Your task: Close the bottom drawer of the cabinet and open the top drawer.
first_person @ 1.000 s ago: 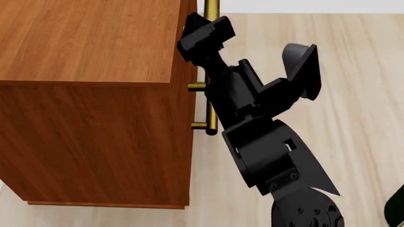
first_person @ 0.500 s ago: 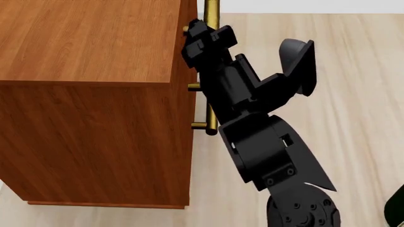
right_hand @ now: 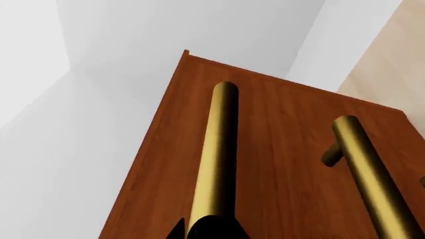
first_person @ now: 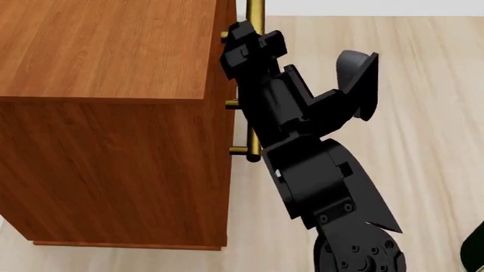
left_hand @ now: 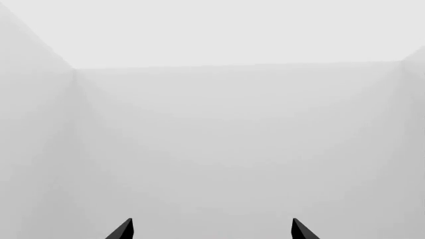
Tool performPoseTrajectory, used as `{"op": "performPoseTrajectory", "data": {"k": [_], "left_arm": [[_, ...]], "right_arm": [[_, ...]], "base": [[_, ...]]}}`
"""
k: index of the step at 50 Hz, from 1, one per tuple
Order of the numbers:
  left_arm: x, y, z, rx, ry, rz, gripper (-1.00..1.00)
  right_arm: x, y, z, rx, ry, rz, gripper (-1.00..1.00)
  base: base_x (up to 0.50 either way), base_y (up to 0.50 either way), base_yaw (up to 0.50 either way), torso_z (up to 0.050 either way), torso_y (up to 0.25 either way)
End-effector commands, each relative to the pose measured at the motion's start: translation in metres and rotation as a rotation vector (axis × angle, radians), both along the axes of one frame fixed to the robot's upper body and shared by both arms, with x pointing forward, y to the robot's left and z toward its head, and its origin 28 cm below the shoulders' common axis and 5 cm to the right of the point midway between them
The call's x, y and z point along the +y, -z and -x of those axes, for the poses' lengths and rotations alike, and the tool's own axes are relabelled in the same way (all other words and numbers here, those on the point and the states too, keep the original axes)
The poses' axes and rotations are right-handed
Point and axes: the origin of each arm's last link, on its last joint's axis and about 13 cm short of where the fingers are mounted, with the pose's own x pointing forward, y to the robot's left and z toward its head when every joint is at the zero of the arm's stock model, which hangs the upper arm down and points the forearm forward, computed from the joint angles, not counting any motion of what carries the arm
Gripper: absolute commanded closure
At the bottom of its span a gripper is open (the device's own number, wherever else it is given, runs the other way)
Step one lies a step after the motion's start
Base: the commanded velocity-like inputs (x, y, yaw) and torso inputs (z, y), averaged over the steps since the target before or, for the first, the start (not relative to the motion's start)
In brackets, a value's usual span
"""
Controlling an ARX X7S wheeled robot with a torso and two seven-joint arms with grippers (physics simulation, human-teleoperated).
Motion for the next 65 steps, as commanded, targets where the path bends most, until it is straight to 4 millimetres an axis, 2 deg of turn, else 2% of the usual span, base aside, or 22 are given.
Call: {"op": "performPoseTrajectory", "data": {"k": [1, 8, 34, 50, 65], "left_arm": [[0.0, -0.001, 0.001, -0.002, 0.0, -0.001, -1.0], [0.0, -0.002, 0.002, -0.004, 0.0, -0.001, -1.0], [0.0, -0.003, 0.003, -0.006, 0.005, 0.002, -1.0], [-0.001, -0.003, 0.003, -0.01, 0.008, 0.003, -1.0], [-0.001, -0.004, 0.004, -0.012, 0.009, 0.001, -1.0]], "right_arm": [[-0.005, -0.009, 0.004, -0.026, -0.004, -0.09, 1.0], [-0.011, -0.018, 0.006, -0.044, 0.014, -0.122, 1.0], [-0.028, -0.027, 0.015, -0.082, 0.07, -0.187, 1.0], [-0.042, -0.024, 0.02, -0.102, 0.115, -0.224, 1.0], [-0.054, -0.031, 0.019, -0.114, 0.158, -0.26, 1.0]], "base": [[0.0, 0.0, 0.0, 0.0, 0.0], [0.0, 0.0, 0.0, 0.0, 0.0], [0.0, 0.0, 0.0, 0.0, 0.003], [-0.01, 0.0, 0.0, 0.001, 0.005], [-0.01, 0.0, 0.0, 0.001, 0.005]]}}
